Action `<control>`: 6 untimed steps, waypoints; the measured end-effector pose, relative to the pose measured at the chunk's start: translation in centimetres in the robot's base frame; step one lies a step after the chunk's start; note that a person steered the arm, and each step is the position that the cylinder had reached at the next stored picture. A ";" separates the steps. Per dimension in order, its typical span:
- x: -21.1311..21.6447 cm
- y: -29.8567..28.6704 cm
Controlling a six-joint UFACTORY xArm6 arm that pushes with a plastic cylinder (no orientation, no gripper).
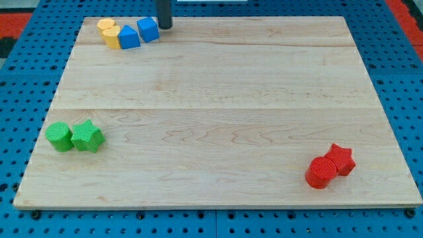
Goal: Place your arm at the center of the board
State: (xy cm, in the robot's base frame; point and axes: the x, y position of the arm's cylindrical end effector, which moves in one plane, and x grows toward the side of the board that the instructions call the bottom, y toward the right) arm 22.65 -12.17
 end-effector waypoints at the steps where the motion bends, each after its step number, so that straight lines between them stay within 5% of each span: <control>1: 0.5 0.4; 6: 0.7 4.3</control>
